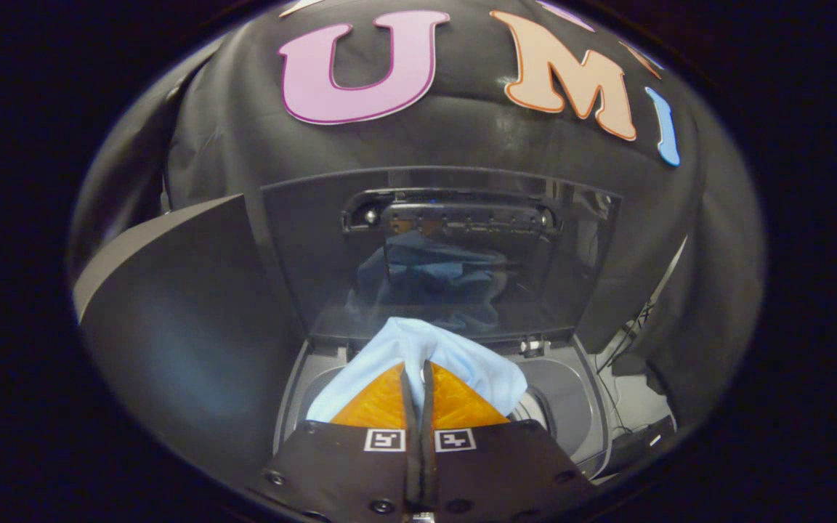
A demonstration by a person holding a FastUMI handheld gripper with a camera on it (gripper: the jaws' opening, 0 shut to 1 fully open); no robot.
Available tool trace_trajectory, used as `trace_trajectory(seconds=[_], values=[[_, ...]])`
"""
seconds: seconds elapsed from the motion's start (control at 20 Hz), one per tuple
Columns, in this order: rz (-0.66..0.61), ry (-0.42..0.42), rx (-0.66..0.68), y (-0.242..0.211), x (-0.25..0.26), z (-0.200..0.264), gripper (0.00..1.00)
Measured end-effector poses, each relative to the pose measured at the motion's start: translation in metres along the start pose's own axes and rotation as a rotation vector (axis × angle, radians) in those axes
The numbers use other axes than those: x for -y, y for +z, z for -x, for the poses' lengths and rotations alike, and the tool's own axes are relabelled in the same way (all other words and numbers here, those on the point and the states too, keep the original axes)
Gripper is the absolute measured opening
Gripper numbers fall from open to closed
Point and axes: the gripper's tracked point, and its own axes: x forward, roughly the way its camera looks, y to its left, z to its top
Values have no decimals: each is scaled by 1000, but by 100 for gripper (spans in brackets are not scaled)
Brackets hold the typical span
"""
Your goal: Put the clothes into the washing machine and then close the washing machine lid.
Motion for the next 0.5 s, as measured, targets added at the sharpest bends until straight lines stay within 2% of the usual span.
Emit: trace_trajectory(seconds=[0.25,0.4,0.5], values=[[15,-53,-20,-18,20,-12,2],[5,-109,-37,-25,38,-12,18],[-3,-119,-8,-20,43,-12,44]])
